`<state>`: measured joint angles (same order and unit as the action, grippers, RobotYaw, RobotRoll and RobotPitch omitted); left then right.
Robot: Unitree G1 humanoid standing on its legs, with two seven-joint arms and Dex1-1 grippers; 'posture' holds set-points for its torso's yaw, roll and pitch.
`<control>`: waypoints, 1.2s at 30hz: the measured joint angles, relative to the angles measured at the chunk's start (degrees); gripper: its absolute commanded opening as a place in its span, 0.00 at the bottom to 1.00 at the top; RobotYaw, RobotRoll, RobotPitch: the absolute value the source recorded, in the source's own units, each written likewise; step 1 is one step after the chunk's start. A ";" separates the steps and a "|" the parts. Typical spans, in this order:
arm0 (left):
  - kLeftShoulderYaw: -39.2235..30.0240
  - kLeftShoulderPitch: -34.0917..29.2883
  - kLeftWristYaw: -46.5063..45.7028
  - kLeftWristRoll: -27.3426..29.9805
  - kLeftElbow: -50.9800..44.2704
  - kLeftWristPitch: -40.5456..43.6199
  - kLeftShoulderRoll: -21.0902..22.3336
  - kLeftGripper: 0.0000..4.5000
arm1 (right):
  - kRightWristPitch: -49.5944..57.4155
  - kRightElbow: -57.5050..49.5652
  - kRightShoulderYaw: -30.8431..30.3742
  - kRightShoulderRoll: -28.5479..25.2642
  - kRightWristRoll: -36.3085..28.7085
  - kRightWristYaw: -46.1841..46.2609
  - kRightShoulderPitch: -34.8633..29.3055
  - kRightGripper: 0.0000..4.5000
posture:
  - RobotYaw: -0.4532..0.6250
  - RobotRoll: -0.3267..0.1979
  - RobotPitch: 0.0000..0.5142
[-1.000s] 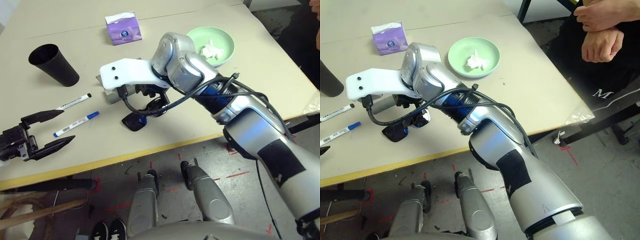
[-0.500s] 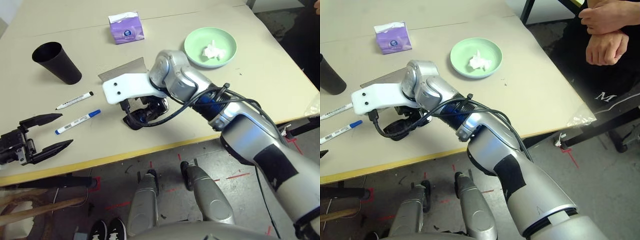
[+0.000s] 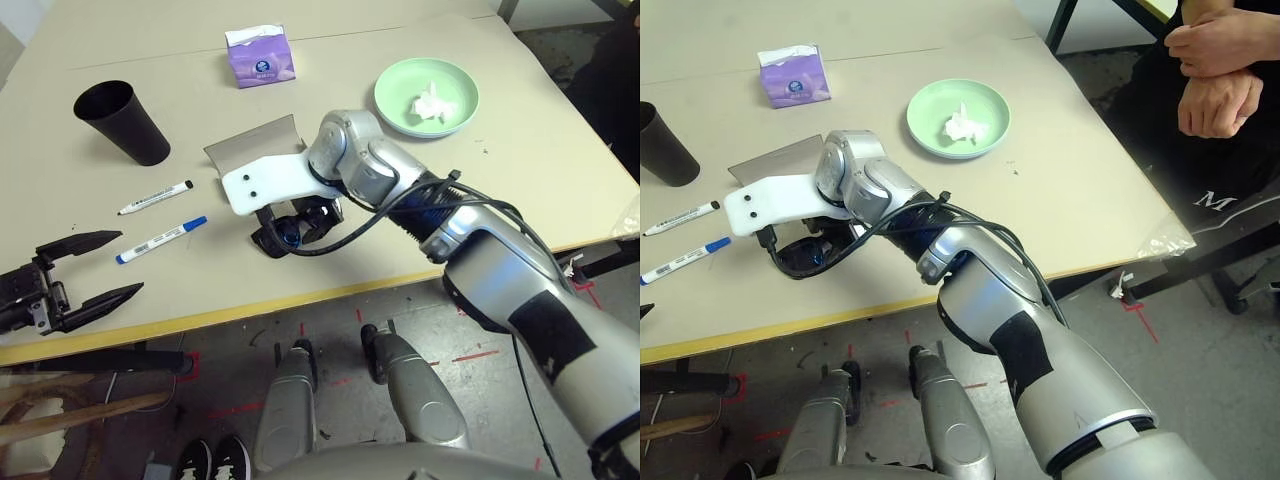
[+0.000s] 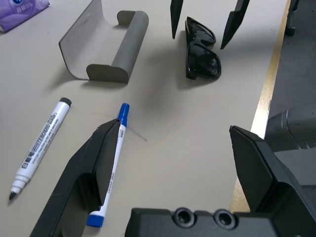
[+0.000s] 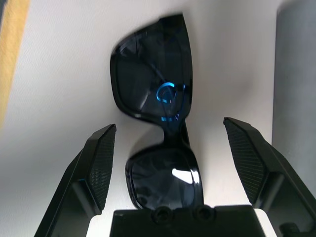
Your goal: Organize and tidy the items on the table.
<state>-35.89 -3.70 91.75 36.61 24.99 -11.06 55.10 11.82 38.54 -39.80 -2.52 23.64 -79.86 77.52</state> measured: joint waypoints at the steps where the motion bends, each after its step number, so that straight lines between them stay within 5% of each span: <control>1: 0.00 -0.05 -0.04 0.01 -0.03 0.00 0.00 1.00 | 0.00 0.00 0.00 -0.10 0.00 -0.10 -0.03 0.99 | 0.30 0.62 0.49; 18: 0.00 -0.08 -0.89 0.07 -0.36 0.20 0.00 1.00 | 0.14 -0.30 0.00 0.37 0.00 -0.08 -0.94 0.99 | 0.31 0.62 0.50; 21: 0.00 -0.08 -0.62 0.07 -0.15 0.14 0.00 1.00 | 0.35 -0.56 0.00 0.34 0.00 -0.12 -1.42 0.86 | 0.32 0.62 0.50; 31: -1.40 -0.97 -0.47 0.12 -0.30 0.00 0.00 1.00 | 1.40 -4.31 0.07 -0.52 -0.04 -0.74 -2.29 0.05 | 0.32 0.62 0.48; 36: -1.54 -1.22 -0.66 0.15 -1.27 0.08 -0.09 1.00 | 2.07 -5.46 0.12 -1.14 -0.10 -1.60 -2.30 0.04 | 0.31 0.62 0.48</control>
<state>-37.44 -4.92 91.09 36.76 23.72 -10.98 55.00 13.89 33.09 -39.69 -3.66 23.54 -81.45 75.22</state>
